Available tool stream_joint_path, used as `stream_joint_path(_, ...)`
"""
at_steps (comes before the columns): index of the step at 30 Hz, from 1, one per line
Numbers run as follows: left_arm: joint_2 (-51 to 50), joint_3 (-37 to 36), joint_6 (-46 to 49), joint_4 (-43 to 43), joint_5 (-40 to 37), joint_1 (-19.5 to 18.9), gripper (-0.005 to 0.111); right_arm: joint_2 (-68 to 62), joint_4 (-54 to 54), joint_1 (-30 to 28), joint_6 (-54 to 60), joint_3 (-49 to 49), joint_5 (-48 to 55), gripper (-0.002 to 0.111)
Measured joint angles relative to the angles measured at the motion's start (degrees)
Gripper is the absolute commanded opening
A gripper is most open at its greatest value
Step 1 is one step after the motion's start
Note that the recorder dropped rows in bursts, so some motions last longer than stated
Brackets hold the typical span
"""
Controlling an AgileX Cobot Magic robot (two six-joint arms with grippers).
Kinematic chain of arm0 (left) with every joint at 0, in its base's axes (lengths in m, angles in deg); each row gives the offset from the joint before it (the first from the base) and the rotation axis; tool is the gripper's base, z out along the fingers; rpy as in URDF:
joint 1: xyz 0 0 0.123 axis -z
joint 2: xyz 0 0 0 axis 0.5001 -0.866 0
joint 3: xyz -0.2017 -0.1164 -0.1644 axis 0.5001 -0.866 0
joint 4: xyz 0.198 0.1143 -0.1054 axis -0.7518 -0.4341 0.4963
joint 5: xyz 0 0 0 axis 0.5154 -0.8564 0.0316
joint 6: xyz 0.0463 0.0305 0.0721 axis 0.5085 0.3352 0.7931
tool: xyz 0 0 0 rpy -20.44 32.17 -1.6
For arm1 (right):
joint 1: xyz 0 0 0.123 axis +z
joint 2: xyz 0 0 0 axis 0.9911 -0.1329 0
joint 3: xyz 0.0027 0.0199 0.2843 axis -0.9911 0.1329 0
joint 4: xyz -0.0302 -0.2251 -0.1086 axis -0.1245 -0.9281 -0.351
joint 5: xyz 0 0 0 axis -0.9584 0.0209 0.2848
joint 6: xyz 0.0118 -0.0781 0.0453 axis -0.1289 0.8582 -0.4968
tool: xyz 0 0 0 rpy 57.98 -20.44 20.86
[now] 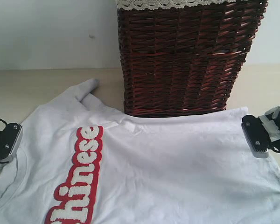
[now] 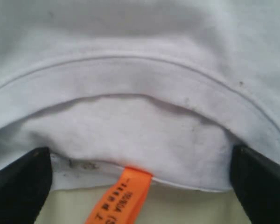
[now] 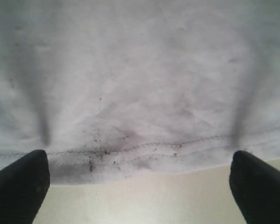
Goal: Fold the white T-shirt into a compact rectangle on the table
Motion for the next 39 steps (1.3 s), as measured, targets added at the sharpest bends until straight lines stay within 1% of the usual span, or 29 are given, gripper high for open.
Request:
stream_joint_path(16, 0.0, 0.0, 0.1, 0.0, 0.0, 0.0, 0.106, -2.6, 0.0, 0.0, 0.0, 0.1, 0.0, 0.105)
stream_joint_path(39, 0.0, 0.0, 0.2, 0.0, 0.0, 0.0, 0.106, -2.6, 0.0, 0.0, -0.1, 0.1, 0.0, 0.105)
